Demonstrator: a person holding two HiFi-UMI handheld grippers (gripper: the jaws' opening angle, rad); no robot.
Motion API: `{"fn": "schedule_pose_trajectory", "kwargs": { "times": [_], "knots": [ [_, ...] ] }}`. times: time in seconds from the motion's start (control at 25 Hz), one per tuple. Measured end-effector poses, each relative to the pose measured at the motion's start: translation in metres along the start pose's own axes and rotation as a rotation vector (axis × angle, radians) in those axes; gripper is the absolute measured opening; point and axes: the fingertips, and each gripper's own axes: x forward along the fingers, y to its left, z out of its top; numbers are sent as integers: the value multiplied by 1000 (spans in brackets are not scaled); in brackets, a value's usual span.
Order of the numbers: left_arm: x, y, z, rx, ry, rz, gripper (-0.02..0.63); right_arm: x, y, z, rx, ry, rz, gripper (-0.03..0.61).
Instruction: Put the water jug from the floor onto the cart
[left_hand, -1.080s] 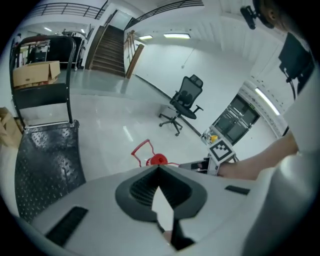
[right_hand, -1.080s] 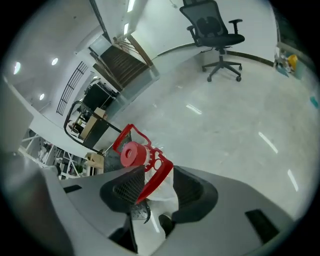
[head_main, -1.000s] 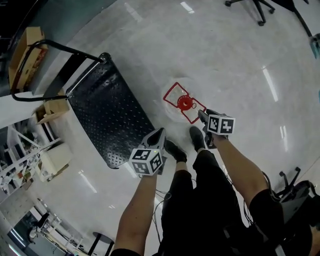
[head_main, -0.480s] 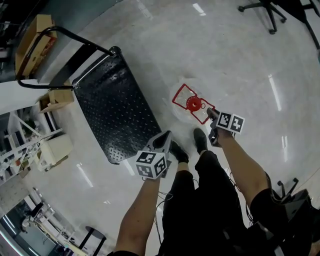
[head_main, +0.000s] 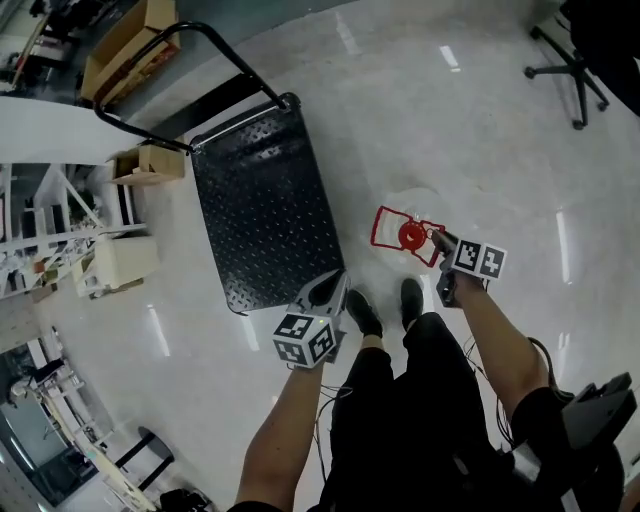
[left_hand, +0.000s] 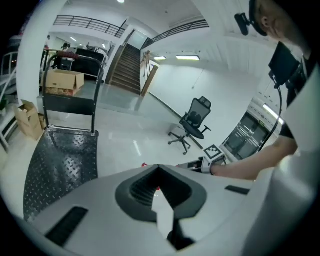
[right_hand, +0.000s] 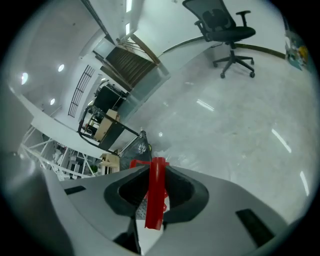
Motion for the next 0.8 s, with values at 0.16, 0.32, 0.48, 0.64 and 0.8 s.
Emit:
{"fn": "schedule_pose_trajectory", "kwargs": {
  "times": [0.16, 0.32, 0.48, 0.64, 0.8],
  "knots": [
    [-50, 14, 17, -44, -104, 55, -2, -21, 58, 11, -74, 11, 90, 91],
    [-103, 31, 27, -103, -210, 114, -2, -47, 118, 20, -107, 8, 166, 91],
    [-152, 51, 24, -145, -271, 175, -1, -65, 175, 16, -138, 17, 218, 91],
    [-206, 68, 32, -144, -356, 212, -1, -63, 237, 1, -157, 38, 270, 83],
    [-259, 93, 37, -132, -410, 243, -1, -50, 308, -23, -241, 60, 310, 81]
  ]
}}
